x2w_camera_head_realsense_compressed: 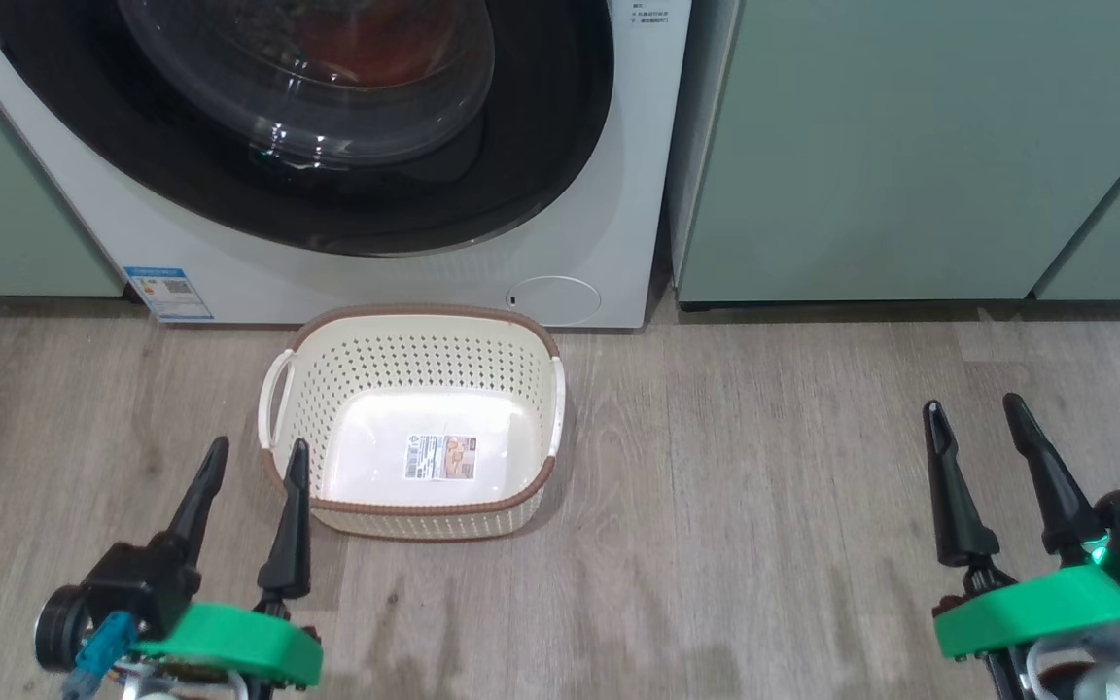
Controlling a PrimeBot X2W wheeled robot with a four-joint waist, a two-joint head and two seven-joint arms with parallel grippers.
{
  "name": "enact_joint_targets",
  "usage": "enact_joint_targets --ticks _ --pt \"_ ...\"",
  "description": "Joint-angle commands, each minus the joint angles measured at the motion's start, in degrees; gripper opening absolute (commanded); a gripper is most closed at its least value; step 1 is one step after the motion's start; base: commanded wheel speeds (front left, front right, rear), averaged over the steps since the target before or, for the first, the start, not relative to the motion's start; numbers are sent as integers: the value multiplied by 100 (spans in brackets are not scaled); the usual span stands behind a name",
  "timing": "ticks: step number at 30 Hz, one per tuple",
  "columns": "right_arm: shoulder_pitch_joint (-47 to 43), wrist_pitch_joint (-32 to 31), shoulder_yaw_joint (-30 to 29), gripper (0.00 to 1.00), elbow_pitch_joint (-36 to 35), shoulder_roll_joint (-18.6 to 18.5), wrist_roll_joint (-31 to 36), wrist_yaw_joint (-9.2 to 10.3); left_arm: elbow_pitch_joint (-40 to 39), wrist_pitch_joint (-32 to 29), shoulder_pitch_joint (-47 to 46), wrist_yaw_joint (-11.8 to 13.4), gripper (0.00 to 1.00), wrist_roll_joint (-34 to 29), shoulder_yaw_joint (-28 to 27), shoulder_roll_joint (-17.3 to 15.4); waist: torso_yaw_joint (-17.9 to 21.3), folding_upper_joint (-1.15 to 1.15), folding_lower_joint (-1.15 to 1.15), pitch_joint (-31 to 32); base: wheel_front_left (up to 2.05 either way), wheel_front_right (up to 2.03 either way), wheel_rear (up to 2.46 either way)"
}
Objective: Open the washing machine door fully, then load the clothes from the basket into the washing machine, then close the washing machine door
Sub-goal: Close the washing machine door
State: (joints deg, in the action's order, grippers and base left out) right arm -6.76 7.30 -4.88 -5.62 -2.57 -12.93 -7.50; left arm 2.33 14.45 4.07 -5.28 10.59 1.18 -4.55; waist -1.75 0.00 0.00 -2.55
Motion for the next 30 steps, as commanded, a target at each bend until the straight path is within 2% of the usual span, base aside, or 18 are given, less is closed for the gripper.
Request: enact_joint_targets --ticks 1,30 --pt "82 -3 115 100 -229 -32 -20 1 -217 44 -163 34 100 54 -172 -98 0 0 0 -4 0 0 0" --pt "130 64 110 100 -160 -31 -66 1 -214 50 -198 96 100 137 -102 -193 -29 0 0 -72 0 0 0"
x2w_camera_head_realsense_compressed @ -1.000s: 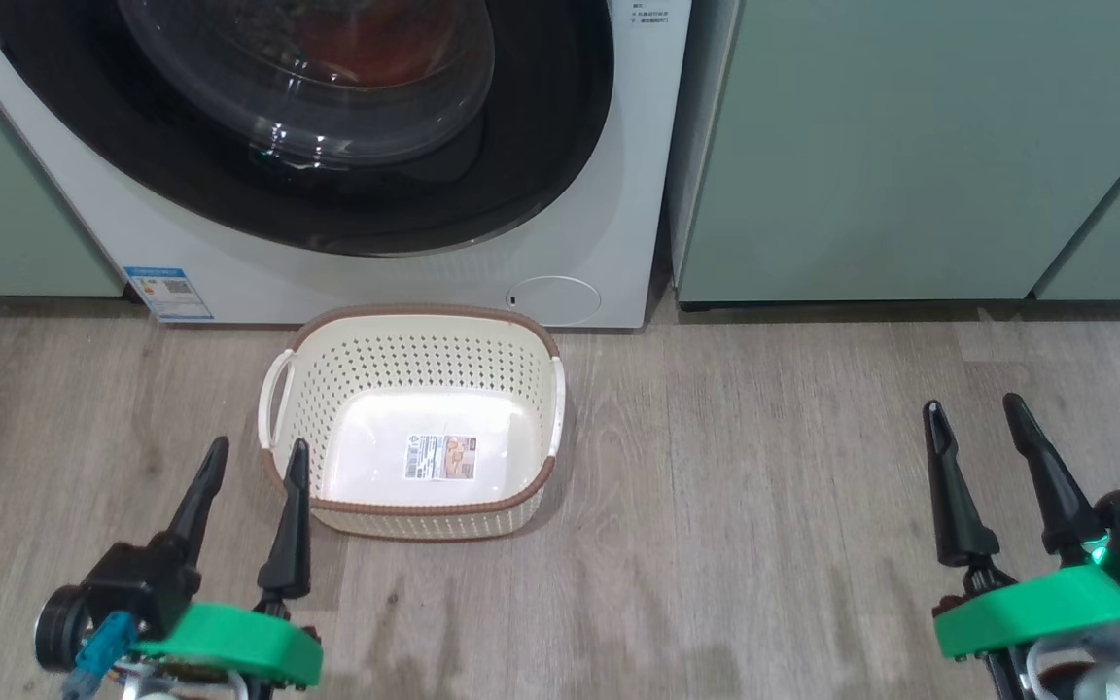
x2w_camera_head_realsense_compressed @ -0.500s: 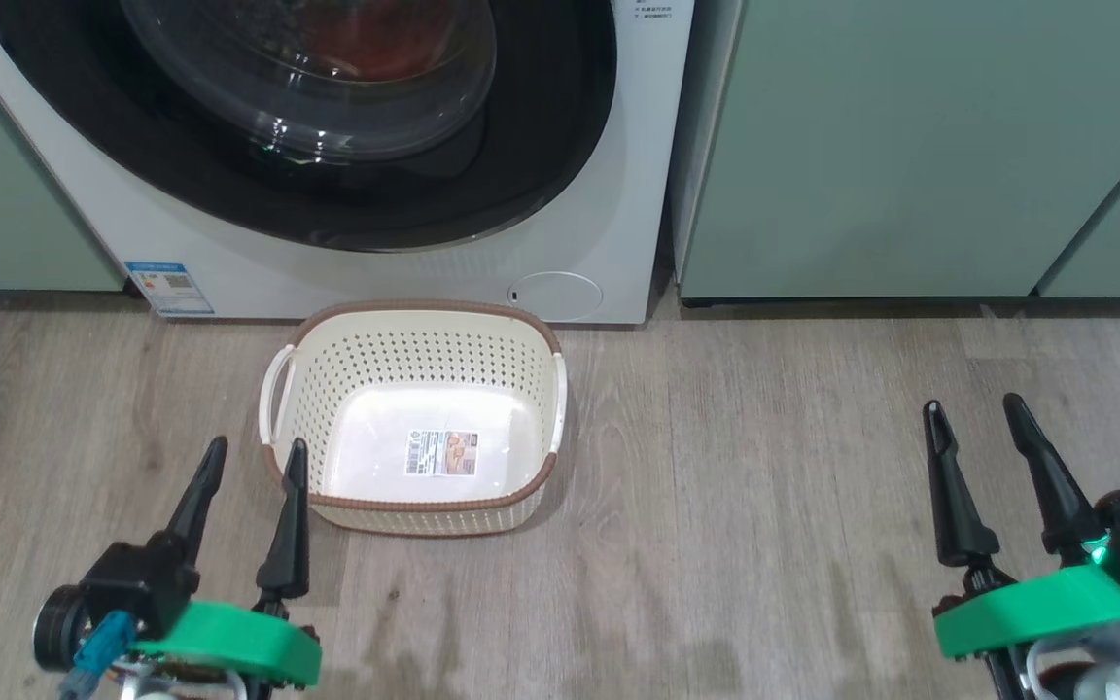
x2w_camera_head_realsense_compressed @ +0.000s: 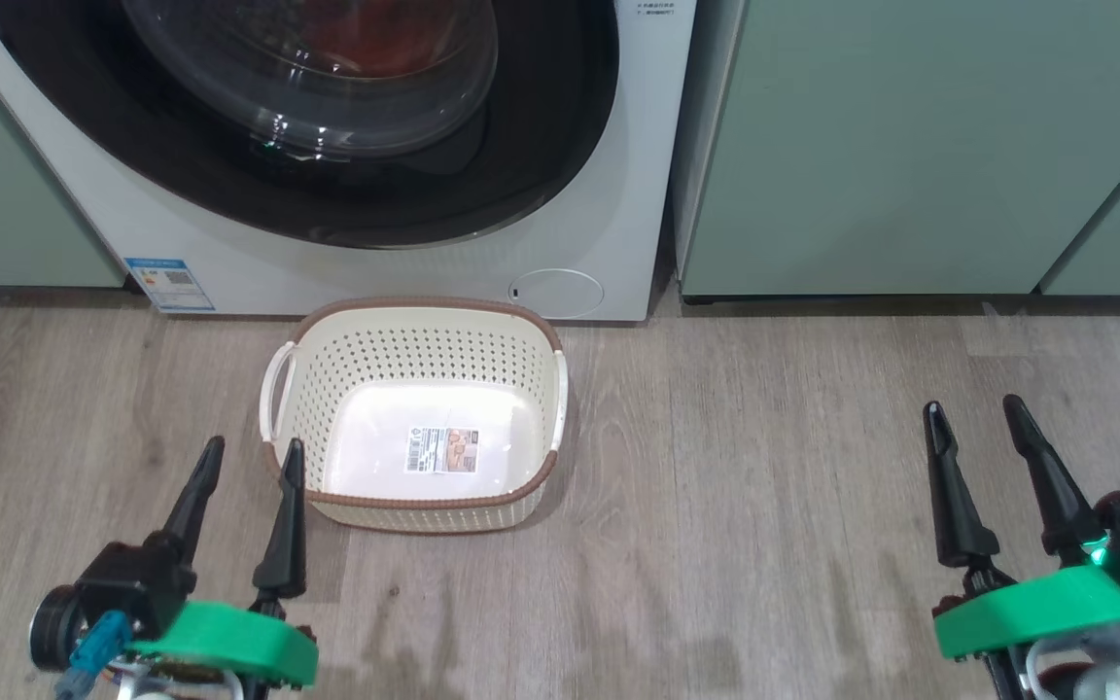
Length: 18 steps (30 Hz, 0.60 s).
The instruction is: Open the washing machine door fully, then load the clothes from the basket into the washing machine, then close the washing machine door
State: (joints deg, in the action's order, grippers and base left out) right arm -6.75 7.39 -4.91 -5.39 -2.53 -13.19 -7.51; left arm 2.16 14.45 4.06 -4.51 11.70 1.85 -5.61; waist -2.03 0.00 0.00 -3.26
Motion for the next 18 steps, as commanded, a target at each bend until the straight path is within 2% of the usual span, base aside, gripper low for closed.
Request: enact_joint_targets --ticks 1,3,4,7,18 --pt "130 57 113 100 -184 -35 -40 2 -194 50 -200 20 100 28 -166 -90 -3 0 0 3 0 0 0" --pt "133 60 117 100 -189 -35 -39 2 -184 51 -202 30 100 18 -160 -102 -8 0 0 1 0 0 0" --pt "133 61 117 0 -190 -35 -39 2 -181 51 -204 28 0 22 -154 -103 -12 0 0 3 0 0 0" --pt "-8 -4 24 0 176 5 -25 0 186 -35 15 14 0 26 10 21 -9 0 0 3 0 0 0" --pt "104 -82 64 0 327 -45 -786 0 280 -222 -79 -14 0 745 -67 43 9 0 0 30 0 0 0"
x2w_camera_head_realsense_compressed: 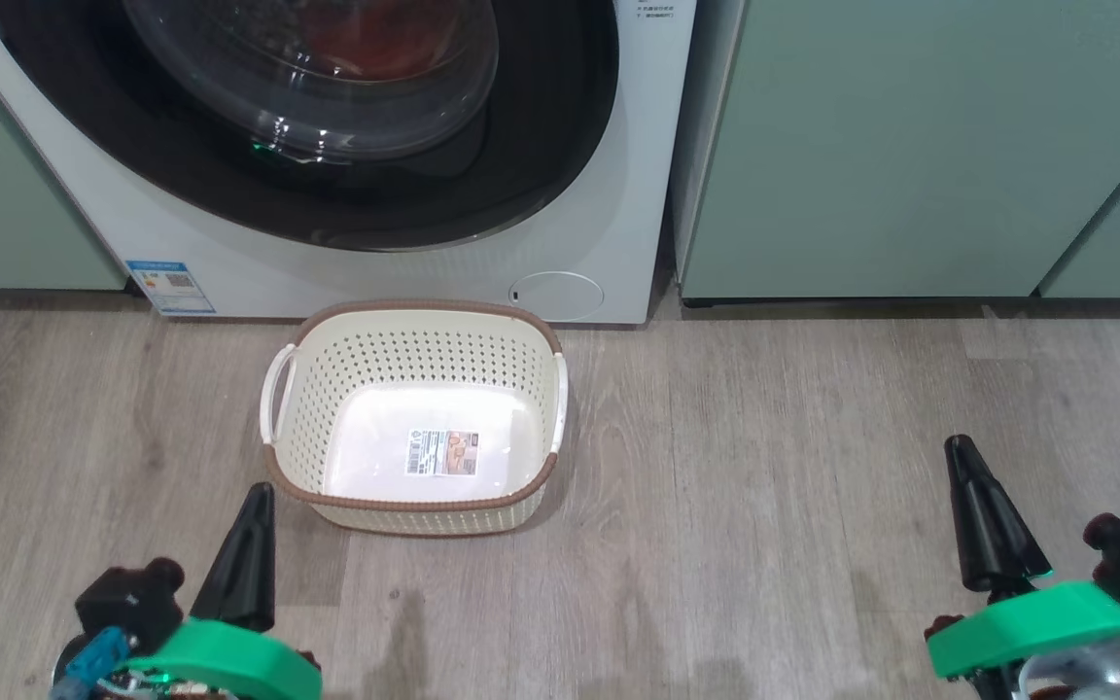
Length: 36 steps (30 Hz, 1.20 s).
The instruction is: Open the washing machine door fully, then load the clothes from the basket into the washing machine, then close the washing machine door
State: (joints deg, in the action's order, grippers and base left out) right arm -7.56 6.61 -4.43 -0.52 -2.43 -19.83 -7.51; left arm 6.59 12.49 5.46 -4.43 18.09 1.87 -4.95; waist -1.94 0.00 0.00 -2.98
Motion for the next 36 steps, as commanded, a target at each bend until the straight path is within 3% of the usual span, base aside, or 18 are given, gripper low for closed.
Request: enact_joint_targets --ticks 1,36 --pt "196 -11 20 0 -145 -59 -190 0 -155 -42 -228 -24 0 170 -76 -21 3 0 0 4 0 0 0" --pt "546 -298 83 0 334 -150 -2429 1 116 -603 -510 -109 0 2356 -307 48 61 0 0 87 0 0 0"
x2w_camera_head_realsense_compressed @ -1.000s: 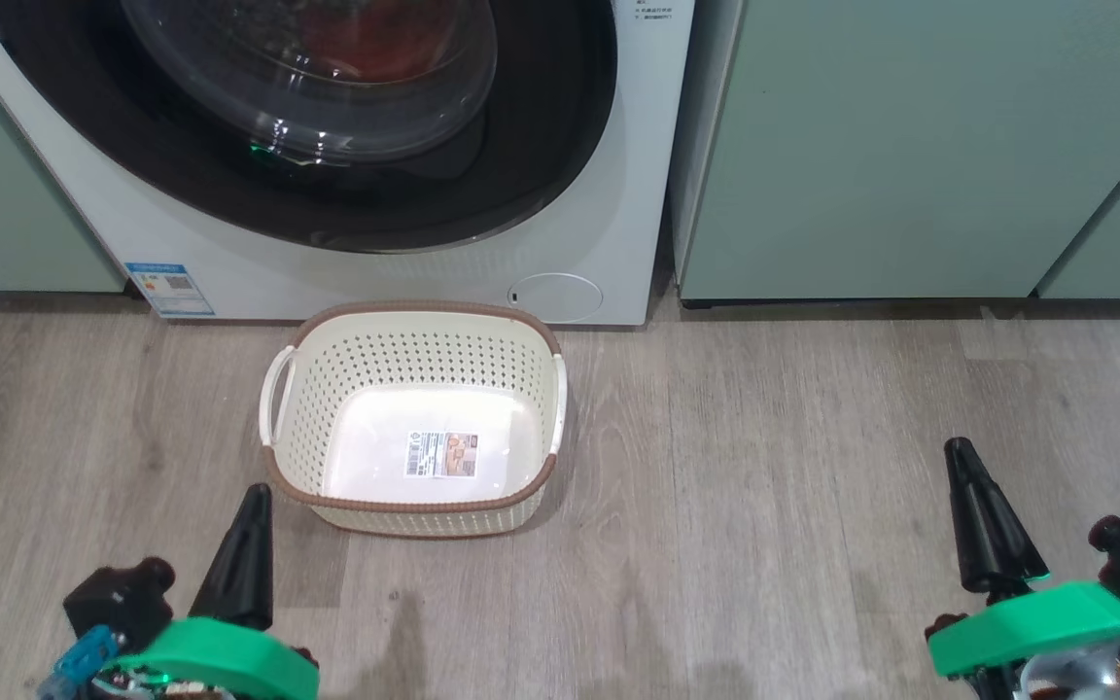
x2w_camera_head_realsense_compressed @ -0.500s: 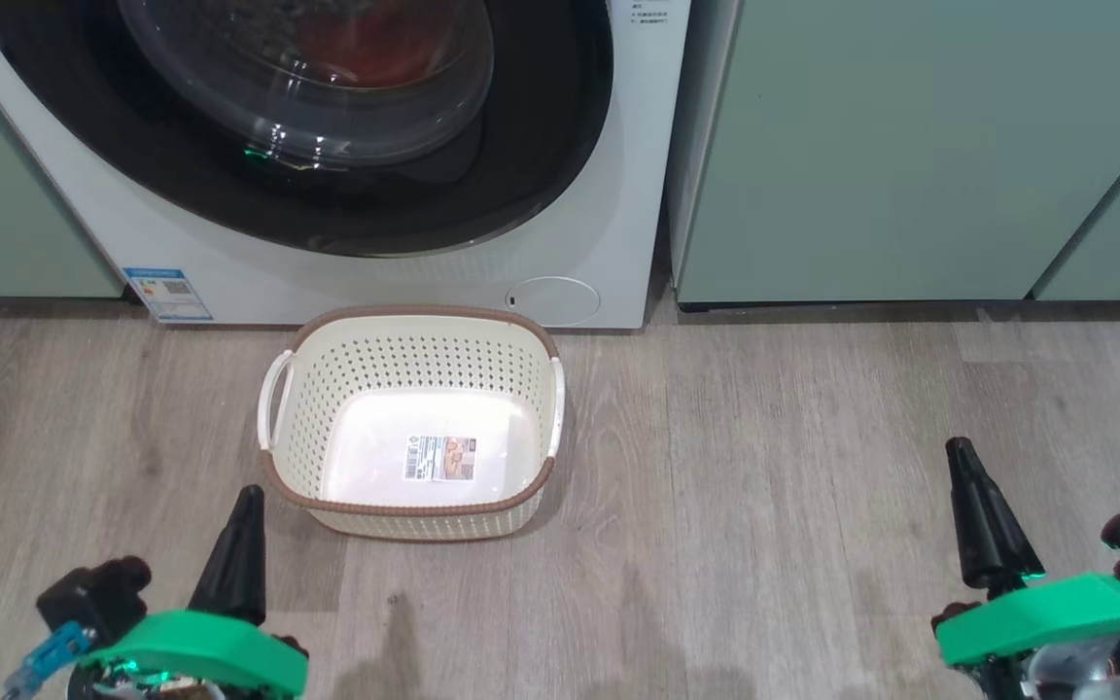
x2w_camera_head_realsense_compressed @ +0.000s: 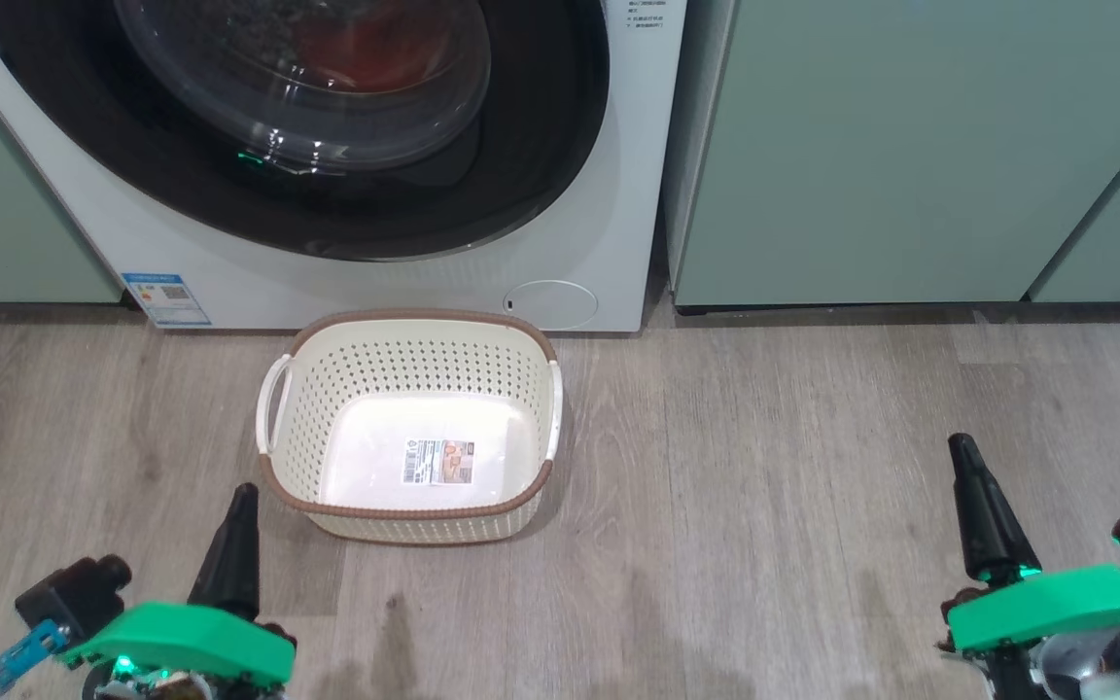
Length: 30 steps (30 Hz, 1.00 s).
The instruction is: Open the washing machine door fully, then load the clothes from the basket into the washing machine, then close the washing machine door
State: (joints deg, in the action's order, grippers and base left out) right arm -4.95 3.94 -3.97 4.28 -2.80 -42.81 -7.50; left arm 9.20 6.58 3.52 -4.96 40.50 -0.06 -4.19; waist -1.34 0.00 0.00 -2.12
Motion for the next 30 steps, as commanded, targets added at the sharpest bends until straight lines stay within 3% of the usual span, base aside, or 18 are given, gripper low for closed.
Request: enact_joint_targets --ticks 1,30 --pt "295 -40 38 0 -132 -115 -196 0 -137 -29 -324 -59 0 179 -121 -26 2 0 0 4 0 0 0" --pt "582 -324 29 0 262 -147 -1989 0 88 -492 -558 -129 0 1979 -313 31 50 0 0 72 0 0 0"
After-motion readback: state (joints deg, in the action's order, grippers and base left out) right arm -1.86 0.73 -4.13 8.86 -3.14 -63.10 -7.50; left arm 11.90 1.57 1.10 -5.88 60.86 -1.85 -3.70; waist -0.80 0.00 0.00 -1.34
